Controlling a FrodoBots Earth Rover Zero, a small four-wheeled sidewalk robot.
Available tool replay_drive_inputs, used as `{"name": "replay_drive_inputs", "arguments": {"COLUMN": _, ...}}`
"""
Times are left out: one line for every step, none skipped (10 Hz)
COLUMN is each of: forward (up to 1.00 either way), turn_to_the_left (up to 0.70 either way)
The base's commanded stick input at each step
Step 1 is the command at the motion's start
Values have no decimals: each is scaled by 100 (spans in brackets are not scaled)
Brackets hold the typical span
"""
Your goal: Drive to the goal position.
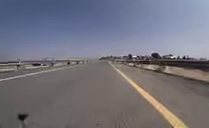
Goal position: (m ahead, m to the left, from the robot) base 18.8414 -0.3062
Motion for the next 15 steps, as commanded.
{"name": "replay_drive_inputs", "arguments": {"forward": 100, "turn_to_the_left": 0}}
{"name": "replay_drive_inputs", "arguments": {"forward": 100, "turn_to_the_left": 0}}
{"name": "replay_drive_inputs", "arguments": {"forward": 100, "turn_to_the_left": 0}}
{"name": "replay_drive_inputs", "arguments": {"forward": 100, "turn_to_the_left": 0}}
{"name": "replay_drive_inputs", "arguments": {"forward": 100, "turn_to_the_left": 0}}
{"name": "replay_drive_inputs", "arguments": {"forward": 100, "turn_to_the_left": 0}}
{"name": "replay_drive_inputs", "arguments": {"forward": 100, "turn_to_the_left": 0}}
{"name": "replay_drive_inputs", "arguments": {"forward": 100, "turn_to_the_left": 0}}
{"name": "replay_drive_inputs", "arguments": {"forward": 100, "turn_to_the_left": 0}}
{"name": "replay_drive_inputs", "arguments": {"forward": 100, "turn_to_the_left": 0}}
{"name": "replay_drive_inputs", "arguments": {"forward": 100, "turn_to_the_left": 0}}
{"name": "replay_drive_inputs", "arguments": {"forward": 100, "turn_to_the_left": 0}}
{"name": "replay_drive_inputs", "arguments": {"forward": 100, "turn_to_the_left": 0}}
{"name": "replay_drive_inputs", "arguments": {"forward": 100, "turn_to_the_left": 0}}
{"name": "replay_drive_inputs", "arguments": {"forward": 100, "turn_to_the_left": 0}}
